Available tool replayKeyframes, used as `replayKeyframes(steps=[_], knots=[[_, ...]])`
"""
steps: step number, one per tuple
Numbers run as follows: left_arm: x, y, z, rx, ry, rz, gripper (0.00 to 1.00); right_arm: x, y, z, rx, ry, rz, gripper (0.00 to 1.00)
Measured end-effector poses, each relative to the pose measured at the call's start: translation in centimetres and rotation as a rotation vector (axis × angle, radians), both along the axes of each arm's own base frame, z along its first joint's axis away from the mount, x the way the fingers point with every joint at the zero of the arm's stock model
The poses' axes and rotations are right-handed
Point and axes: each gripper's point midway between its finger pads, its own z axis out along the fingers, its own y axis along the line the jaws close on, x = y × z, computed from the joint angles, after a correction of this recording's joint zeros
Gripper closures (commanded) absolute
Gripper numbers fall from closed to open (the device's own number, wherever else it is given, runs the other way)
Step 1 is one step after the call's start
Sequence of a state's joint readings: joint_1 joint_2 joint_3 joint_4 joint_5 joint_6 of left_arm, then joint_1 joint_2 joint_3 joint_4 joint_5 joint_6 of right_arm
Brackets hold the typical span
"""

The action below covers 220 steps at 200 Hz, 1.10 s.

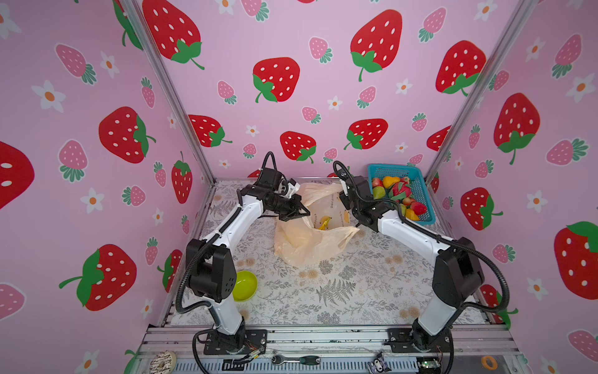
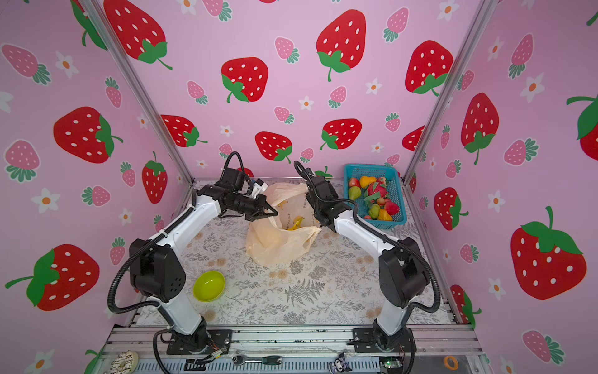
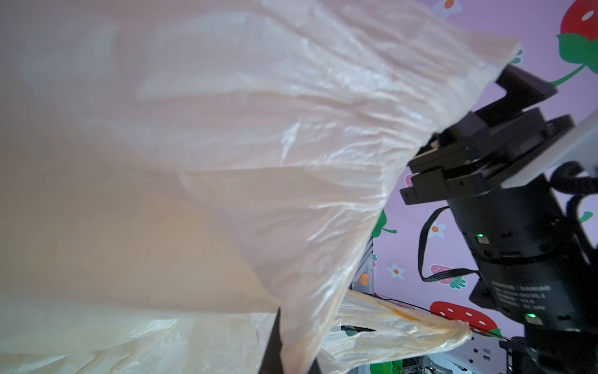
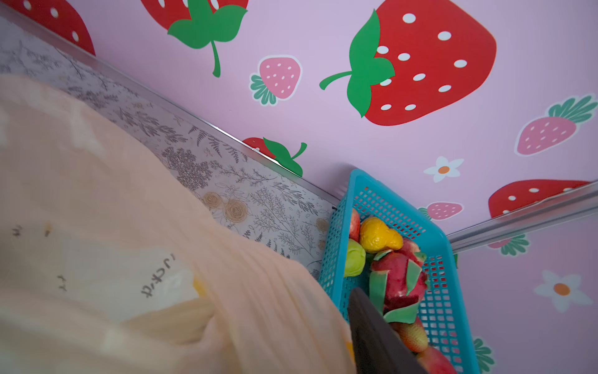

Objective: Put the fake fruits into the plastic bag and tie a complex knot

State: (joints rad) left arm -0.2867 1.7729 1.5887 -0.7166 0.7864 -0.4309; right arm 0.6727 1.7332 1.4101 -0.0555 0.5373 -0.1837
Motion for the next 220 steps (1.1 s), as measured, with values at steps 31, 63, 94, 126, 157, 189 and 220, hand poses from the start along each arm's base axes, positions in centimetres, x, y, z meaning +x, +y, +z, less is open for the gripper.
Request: replayKeyframes(steps=[31, 63, 94, 126, 157, 189, 220], knots=[[0.1, 0.0, -0.2, -0.005, 0.025, 0.020, 1.00, -0.4, 0.9, -0.6, 0.029, 0.065, 0.098, 0.26], [0.4, -0.1, -0.3, -0.017, 0.043, 0.044, 1.00, -3.4, 3.2, -1.6, 0.147, 0.184, 0.308, 0.12], [0.7, -0.2, -0.8, -0.029, 0.065, 0.064, 1.00, -6.6, 4.5, -0.8, 0.300, 0.268, 0.480, 0.07], [0.7, -0.3, -1.3, -0.033, 0.084, 0.071, 1.00, -8.0, 3.0, 1.0, 0.458, 0.298, 0.544, 0.06], [0.8, -0.3, -1.2, -0.039, 0.082, 0.076, 1.00, -6.3, -2.1, 3.1, 0.622, 0.249, 0.455, 0.07], [0.8, -0.4, -1.1, -0.041, 0.084, 0.078, 1.00, -2.2, -10.3, 2.9, 0.738, 0.186, 0.192, 0.11], [0.8, -0.4, -1.1, -0.042, 0.084, 0.078, 1.00, 1.3, -18.6, 0.1, 0.743, 0.145, -0.131, 0.14]])
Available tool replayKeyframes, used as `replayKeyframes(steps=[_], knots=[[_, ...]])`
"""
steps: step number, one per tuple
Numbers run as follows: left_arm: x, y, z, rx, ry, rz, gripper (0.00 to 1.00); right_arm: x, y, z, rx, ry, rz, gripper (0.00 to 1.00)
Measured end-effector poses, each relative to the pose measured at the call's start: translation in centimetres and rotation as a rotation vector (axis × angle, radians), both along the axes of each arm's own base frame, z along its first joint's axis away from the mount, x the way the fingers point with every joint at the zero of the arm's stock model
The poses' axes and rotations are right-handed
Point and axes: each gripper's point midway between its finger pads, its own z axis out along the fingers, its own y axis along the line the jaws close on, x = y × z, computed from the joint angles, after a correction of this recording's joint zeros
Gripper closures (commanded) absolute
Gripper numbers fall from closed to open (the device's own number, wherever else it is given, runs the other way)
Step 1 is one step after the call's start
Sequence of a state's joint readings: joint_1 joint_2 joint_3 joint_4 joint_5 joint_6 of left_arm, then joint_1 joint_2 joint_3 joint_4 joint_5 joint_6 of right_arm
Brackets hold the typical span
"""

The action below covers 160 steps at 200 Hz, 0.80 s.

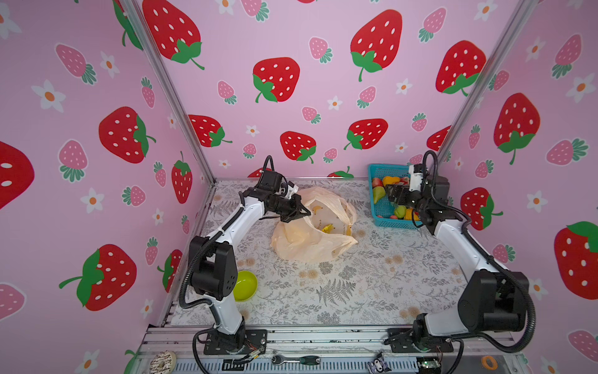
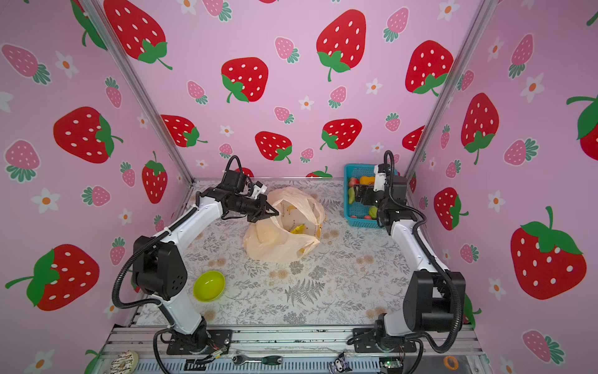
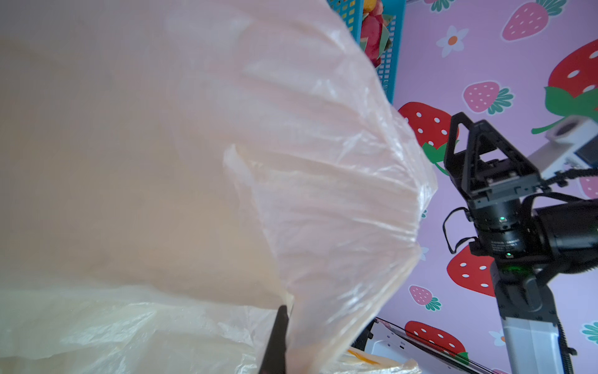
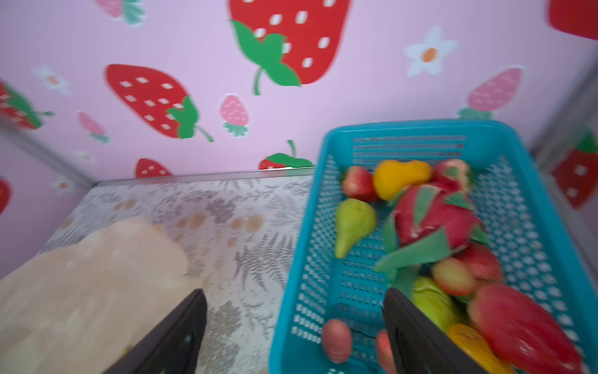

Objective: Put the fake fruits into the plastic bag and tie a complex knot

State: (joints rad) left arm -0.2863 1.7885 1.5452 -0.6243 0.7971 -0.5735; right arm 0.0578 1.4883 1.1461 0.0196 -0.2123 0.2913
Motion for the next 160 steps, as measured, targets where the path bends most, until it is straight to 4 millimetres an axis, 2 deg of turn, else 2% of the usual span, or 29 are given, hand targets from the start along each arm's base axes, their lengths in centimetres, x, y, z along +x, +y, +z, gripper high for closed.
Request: replayKeyframes(steps=[17, 37, 58, 81, 110, 160], knots=[[0.0, 0.0, 0.0, 0.000, 0.000, 0.000, 1.00, 1.5, -2.8, -2.3, -0.039, 0.064, -0.109, 0.15], [0.0, 0.0, 0.0, 0.000, 0.000, 0.000, 1.00, 2.7, -4.5, -4.1, -0.102, 0.115, -0.191, 0.19], [0.0, 0.0, 0.0, 0.000, 0.000, 0.000, 1.00, 4.0, -5.9, -5.2, -0.191, 0.153, -0.240, 0.27], [0.0, 0.0, 0.0, 0.000, 0.000, 0.000, 1.00, 5.3, -7.1, -6.1, -0.294, 0.184, -0.260, 0.30], [0.0, 0.0, -0.1, 0.000, 0.001, 0.000, 1.00, 6.5, -8.3, -8.1, -0.435, 0.264, -0.254, 0.33], [-0.1, 0.0, -0.4, 0.001, 0.006, 0.000, 1.00, 7.5, -9.2, -11.8, -0.576, 0.387, -0.200, 0.40]])
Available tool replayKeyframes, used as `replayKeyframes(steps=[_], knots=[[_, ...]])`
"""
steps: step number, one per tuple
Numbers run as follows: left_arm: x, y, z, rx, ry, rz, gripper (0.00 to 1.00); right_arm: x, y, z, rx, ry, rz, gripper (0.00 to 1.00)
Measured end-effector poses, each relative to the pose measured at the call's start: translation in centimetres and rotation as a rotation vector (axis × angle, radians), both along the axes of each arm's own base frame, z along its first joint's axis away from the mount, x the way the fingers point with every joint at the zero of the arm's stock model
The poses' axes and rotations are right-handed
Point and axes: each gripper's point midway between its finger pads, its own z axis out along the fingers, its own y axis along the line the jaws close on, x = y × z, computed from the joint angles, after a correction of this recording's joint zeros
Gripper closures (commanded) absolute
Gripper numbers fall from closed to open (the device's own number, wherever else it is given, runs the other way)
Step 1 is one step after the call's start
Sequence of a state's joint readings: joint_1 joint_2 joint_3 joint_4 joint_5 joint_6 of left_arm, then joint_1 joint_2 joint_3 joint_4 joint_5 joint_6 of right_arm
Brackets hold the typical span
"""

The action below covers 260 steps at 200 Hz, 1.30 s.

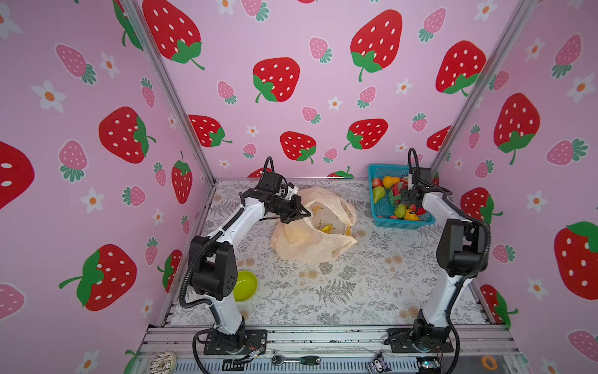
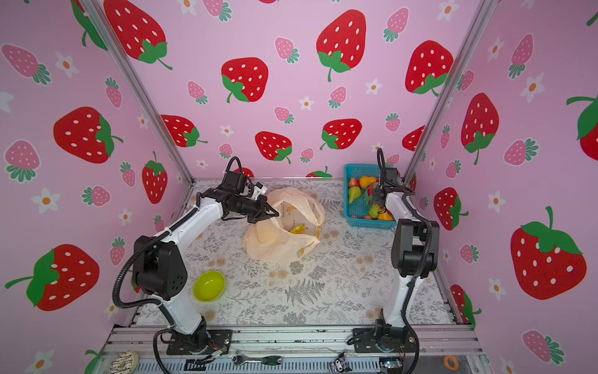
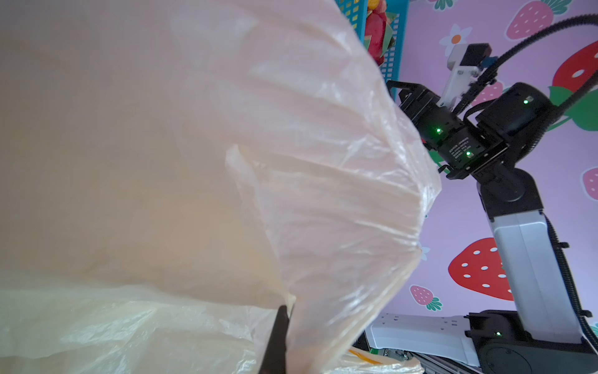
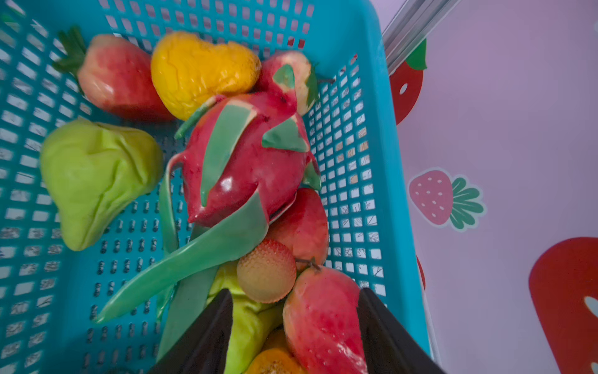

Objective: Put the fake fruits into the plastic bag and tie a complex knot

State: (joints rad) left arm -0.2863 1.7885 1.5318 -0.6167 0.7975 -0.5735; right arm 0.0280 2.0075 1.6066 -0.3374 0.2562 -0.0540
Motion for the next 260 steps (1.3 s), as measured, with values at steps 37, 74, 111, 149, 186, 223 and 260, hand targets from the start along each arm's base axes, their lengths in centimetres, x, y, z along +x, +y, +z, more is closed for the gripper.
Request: replayKeyframes(steps=[37, 74, 111, 149, 186, 223, 260], knots=[[0.0, 0.0, 0.0, 0.000, 0.000, 0.000, 1.00, 1.2, 0.0, -1.4, -0.034, 0.048, 0.025, 0.44], [0.0, 0.0, 0.0, 0.000, 0.001, 0.000, 1.00, 1.9, 0.6, -2.1, -0.054, 0.077, 0.054, 0.46], [0.0, 0.0, -0.1, 0.000, 0.001, 0.000, 1.00, 2.0, 1.0, -2.6, -0.069, 0.105, 0.069, 0.46], [0.0, 0.0, -0.1, 0.000, 0.001, 0.000, 1.00, 1.6, 1.3, -3.6, -0.069, 0.142, 0.077, 0.45], [0.0, 0.0, -0.1, 0.000, 0.001, 0.000, 1.00, 1.4, 1.6, -3.8, -0.057, 0.154, 0.091, 0.45], [0.0, 0.0, -0.1, 0.000, 0.001, 0.000, 1.00, 1.8, 1.7, -4.7, -0.053, 0.183, 0.095, 0.45], [0.0, 0.0, -0.1, 0.000, 0.001, 0.000, 1.00, 1.9, 1.8, -5.3, -0.051, 0.202, 0.099, 0.51]])
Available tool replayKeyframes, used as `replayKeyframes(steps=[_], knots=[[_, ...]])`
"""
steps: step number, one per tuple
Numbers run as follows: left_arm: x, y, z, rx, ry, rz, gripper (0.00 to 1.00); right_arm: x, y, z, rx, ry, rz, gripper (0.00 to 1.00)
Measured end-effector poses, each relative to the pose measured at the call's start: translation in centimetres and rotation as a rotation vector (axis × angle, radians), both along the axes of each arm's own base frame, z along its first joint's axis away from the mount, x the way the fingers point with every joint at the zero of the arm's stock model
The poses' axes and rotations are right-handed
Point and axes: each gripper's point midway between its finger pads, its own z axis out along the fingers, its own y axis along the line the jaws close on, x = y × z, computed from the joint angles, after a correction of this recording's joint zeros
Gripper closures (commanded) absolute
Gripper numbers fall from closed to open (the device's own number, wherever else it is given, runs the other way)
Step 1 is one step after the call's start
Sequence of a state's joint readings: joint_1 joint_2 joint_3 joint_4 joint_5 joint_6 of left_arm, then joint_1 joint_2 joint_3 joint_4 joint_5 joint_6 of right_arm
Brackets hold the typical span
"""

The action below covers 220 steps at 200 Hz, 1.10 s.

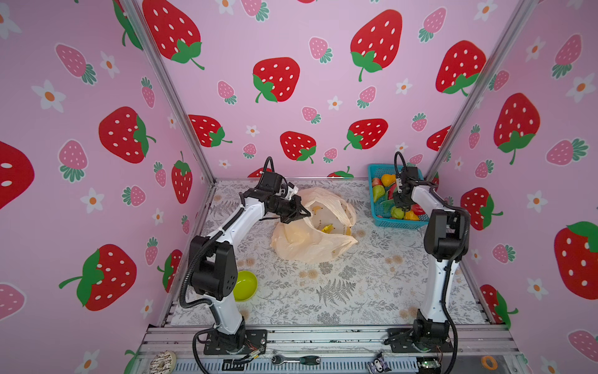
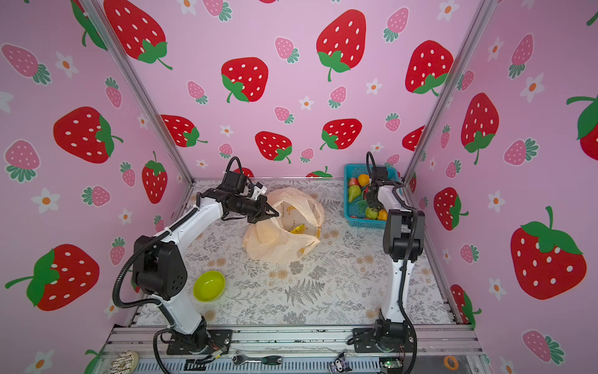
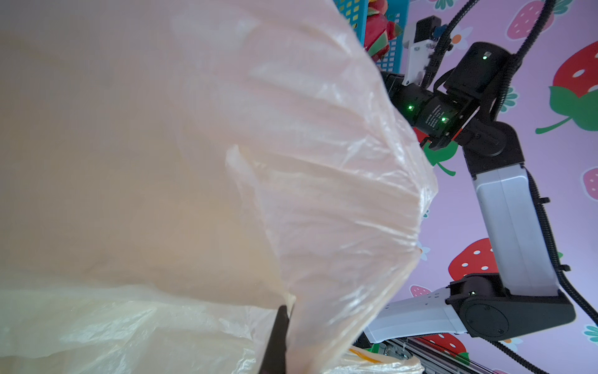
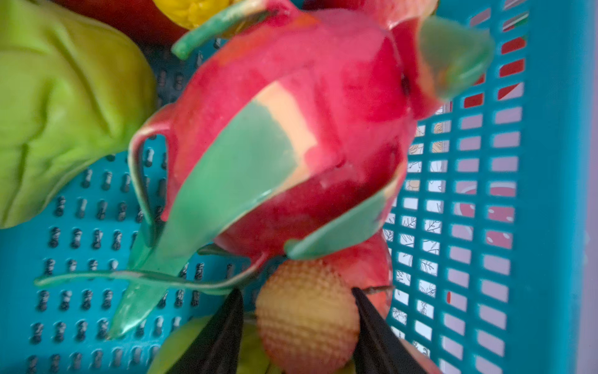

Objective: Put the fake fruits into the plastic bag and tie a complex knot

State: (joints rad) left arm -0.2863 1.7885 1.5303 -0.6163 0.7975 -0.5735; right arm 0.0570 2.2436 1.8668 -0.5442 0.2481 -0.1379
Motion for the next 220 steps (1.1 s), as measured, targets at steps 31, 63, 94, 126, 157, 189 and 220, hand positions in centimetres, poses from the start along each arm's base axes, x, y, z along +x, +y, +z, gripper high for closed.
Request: replayKeyframes(steps=[31, 63, 94, 126, 157, 189, 220], knots=[[0.0, 0.0, 0.0, 0.000, 0.000, 0.000, 1.00, 0.0, 0.2, 0.0, 0.011, 0.001, 0.007, 0.58], [0.0, 0.0, 0.0, 0.000, 0.000, 0.000, 1.00, -0.3, 0.8, 0.5, 0.048, -0.021, 0.019, 0.63], [0.0, 0.0, 0.0, 0.000, 0.000, 0.000, 1.00, -1.4, 1.7, 3.9, 0.117, -0.100, 0.030, 0.68], [0.0, 0.0, 0.0, 0.000, 0.000, 0.000, 1.00, -3.7, 3.4, 10.7, 0.250, -0.282, 0.051, 0.70], [0.1, 0.0, 0.1, -0.003, -0.005, 0.000, 1.00, -7.6, 7.2, 14.5, 0.469, -0.408, 0.135, 0.70], [0.1, -0.1, 0.1, -0.004, -0.004, 0.001, 1.00, -13.5, 14.7, 12.6, 0.655, -0.344, 0.296, 0.70], [0.1, -0.1, 0.1, -0.008, -0.003, -0.002, 1.00, -20.1, 21.6, 8.4, 0.758, -0.177, 0.458, 0.70]])
